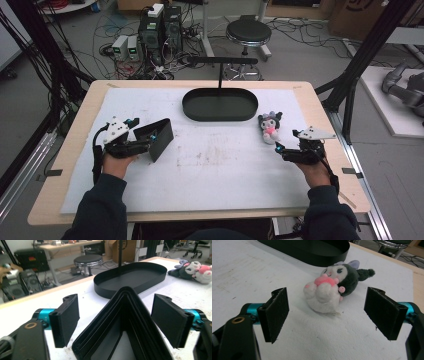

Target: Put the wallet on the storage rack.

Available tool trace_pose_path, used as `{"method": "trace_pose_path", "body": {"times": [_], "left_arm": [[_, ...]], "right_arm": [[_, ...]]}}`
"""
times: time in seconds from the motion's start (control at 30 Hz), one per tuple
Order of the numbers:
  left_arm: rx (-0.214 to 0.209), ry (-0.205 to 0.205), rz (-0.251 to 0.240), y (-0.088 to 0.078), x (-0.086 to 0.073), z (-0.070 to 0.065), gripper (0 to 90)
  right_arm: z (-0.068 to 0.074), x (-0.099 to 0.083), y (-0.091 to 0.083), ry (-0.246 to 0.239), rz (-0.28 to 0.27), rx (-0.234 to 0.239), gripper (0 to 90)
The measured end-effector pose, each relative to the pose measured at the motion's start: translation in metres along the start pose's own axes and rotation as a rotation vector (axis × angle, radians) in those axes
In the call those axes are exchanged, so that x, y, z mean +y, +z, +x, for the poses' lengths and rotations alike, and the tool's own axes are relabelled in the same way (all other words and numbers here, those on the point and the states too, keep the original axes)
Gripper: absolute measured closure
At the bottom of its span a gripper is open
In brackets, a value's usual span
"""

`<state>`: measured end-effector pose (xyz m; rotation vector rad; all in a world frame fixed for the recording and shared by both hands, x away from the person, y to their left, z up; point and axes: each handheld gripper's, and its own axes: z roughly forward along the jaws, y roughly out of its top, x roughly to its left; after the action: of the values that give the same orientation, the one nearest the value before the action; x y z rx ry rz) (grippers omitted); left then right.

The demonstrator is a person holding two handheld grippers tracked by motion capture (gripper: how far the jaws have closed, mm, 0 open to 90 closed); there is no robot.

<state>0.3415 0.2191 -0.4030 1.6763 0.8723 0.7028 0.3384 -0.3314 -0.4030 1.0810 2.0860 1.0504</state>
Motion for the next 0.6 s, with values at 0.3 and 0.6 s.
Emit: {"method": "trace_pose_path", "body": {"times": [0.3,0.6], "left_arm": [[-0.046,-0.099,-0.001,0.003,-0.006,0.011,22.0],[-0.168,-0.163,0.0,0.004,-0.01,0.012,22.8]], "right_arm": [[0.0,0.0,0.0,0.0,0.0,-0.001,20.2],[0.0,0.0,0.0,0.004,0.002,-0.001,20.3]]}}
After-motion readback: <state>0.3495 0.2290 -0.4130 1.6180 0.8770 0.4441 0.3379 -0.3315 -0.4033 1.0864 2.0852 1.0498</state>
